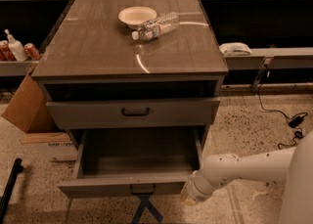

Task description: Close middle drawer

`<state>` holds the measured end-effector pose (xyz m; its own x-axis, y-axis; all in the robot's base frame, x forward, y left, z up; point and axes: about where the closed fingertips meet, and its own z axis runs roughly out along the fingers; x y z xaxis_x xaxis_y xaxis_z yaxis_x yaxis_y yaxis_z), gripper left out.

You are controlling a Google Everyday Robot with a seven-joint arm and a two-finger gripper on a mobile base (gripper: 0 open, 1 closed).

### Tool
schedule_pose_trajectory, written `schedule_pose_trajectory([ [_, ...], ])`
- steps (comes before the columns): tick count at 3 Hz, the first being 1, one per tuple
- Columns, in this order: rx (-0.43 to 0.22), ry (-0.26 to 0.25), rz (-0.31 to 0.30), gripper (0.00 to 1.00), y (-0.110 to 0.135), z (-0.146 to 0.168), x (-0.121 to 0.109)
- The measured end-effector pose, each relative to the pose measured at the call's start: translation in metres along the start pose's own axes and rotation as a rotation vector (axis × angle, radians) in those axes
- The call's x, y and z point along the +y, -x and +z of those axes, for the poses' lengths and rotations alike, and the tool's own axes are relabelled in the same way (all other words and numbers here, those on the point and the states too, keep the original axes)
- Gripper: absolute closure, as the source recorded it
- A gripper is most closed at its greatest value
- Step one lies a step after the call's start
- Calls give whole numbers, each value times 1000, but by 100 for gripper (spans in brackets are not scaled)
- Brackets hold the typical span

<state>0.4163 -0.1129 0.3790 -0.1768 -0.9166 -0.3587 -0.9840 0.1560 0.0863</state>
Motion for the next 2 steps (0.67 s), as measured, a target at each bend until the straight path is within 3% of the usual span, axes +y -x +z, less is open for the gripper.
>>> schedule_pose_trajectory([
  [1,15,-45,-7,100,2,-1,-12],
  [2,-26,-70,-1,100,1,5,-46],
])
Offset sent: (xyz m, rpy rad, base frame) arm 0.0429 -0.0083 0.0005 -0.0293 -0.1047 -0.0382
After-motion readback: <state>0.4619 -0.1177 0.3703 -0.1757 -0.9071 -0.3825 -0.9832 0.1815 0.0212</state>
